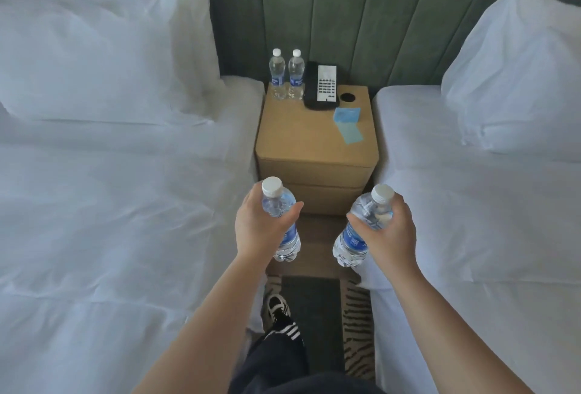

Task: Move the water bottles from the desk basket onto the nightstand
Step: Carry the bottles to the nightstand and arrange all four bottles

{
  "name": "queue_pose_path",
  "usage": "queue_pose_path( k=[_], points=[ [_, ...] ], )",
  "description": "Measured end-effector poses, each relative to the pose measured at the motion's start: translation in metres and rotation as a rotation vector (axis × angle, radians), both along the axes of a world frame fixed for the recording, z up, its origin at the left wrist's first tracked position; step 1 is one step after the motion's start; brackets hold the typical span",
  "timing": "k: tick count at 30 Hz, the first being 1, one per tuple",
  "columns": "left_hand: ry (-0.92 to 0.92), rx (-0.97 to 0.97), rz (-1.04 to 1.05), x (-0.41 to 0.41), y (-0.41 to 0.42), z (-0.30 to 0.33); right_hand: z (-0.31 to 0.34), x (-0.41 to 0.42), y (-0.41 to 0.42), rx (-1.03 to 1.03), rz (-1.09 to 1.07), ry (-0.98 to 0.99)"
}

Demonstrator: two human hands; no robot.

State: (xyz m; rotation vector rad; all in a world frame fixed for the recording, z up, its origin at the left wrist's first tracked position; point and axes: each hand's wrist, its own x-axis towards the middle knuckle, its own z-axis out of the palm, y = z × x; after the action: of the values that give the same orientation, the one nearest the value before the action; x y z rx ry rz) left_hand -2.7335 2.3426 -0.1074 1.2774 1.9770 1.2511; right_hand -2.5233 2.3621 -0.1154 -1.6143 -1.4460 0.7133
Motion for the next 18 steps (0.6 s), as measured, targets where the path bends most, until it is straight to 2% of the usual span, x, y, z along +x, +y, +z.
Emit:
queue_pose_path(
  k=[8,18],
  points=[
    [0.007,-0.054,-0.025,-0.059,0.154,0.001,0.003,-0.052,0.152,-0.026,-0.04,0.005],
    [-0.018,-0.151,-0.031,-0.074,0.269,-0.03,-0.024,-0.062,0.265,-0.127,-0.02,0.016]
  ],
)
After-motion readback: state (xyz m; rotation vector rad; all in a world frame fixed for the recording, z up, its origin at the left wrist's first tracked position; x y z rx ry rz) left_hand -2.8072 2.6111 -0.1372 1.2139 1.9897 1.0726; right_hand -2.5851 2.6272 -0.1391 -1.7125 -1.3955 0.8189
